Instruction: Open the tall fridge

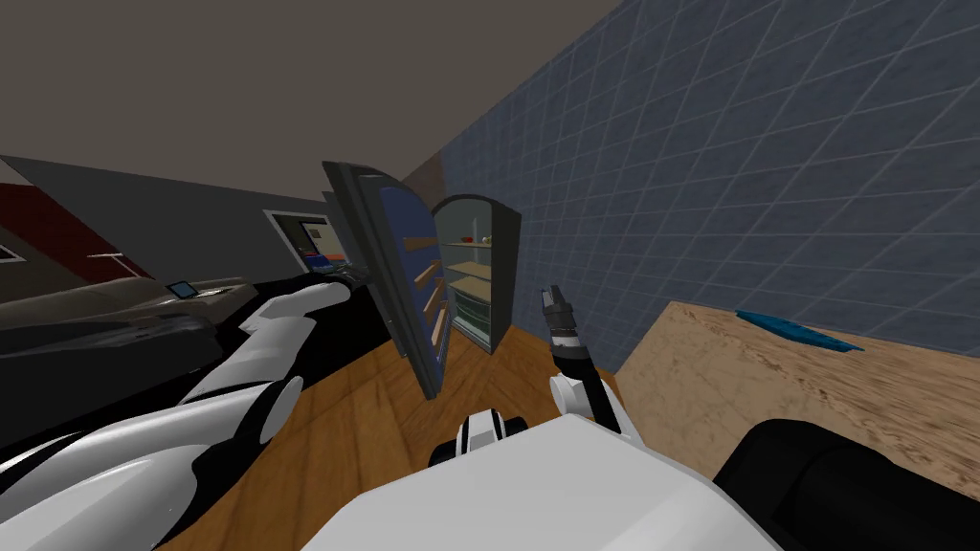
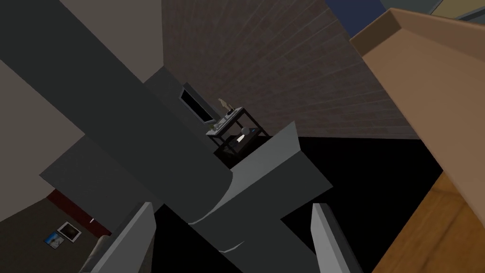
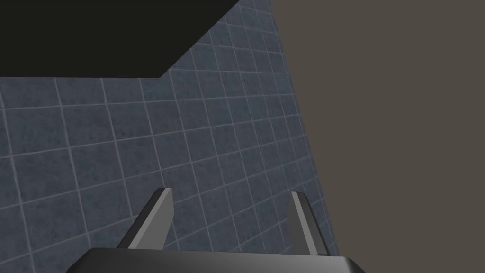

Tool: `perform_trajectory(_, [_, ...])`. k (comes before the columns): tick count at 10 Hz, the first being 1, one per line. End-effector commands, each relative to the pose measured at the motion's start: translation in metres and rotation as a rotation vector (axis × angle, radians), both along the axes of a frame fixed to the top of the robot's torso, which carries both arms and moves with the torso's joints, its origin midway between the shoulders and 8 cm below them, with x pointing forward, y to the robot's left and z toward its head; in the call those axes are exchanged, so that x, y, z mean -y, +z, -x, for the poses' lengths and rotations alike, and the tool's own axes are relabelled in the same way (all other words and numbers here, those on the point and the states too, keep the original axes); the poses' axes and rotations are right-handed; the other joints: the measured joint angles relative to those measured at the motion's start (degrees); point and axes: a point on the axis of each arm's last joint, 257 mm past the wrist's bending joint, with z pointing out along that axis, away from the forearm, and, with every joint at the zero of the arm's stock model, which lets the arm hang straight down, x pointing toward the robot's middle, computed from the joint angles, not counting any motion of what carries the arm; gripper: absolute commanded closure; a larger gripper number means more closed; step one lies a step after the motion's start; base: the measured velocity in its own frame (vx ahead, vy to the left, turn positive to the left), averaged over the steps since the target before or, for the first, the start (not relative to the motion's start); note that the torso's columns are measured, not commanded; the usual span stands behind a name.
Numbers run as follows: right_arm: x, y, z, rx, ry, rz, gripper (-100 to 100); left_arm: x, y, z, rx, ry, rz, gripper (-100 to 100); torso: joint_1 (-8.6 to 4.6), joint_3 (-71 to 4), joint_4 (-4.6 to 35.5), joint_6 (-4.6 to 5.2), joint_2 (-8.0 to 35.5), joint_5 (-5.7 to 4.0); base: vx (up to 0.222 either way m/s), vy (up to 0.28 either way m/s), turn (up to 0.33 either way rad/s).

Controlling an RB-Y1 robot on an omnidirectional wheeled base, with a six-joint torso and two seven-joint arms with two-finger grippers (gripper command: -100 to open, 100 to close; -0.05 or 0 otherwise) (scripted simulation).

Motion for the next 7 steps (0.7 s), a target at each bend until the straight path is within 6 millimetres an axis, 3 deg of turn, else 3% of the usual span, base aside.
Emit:
perform_trajectory(1, [0.000, 0.000, 0.000, 0.000, 0.000, 0.000, 0, 0.031, 0.002, -0.011, -0.035, -0.055, -0.029, 100, 0.08, 0.0, 0.0, 0.13, 0.0, -0.01, -0.118, 0.329, -0.206])
perform_trajectory(2, [0.000, 0.000, 0.000, 0.000, 0.000, 0.000, 0, 0.044, 0.003, -0.014, -0.047, -0.077, -0.040, 100, -0.03, 0.0, 0.1, 0.20, 0.0, -0.06, -0.103, 0.318, -0.199])
perform_trajectory(3, [0.000, 0.000, 0.000, 0.000, 0.000, 0.000, 0, 0.044, 0.003, -0.014, -0.047, -0.077, -0.040, 100, -0.13, -0.1, 0.0, 0.18, 0.0, -0.16, -0.063, 0.219, -0.085])
perform_trajectory(5, [0.000, 0.000, 0.000, 0.000, 0.000, 0.000, 0, 0.068, 0.005, -0.020, -0.072, -0.120, -0.063, 100, -0.51, 0.1, 0.0, 0.14, 0.1, -0.29, -0.083, 0.225, -0.114])
perform_trajectory(6, [0.000, 0.000, 0.000, 0.000, 0.000, 0.000, 0, 0.059, 0.007, -0.018, -0.055, -0.104, -0.040, 100, -0.25, 0.1, 0.0, 0.32, 0.2, -0.29, -0.060, 0.141, -0.085])
perform_trajectory(7, [0.000, 0.000, 0.000, 0.000, 0.000, 0.000, 0, 0.075, 0.008, -0.021, -0.055, -0.132, -0.043, 100, -0.53, 0.1, 0.0, -0.02, 0.1, -0.24, 0.003, 0.204, -0.068])
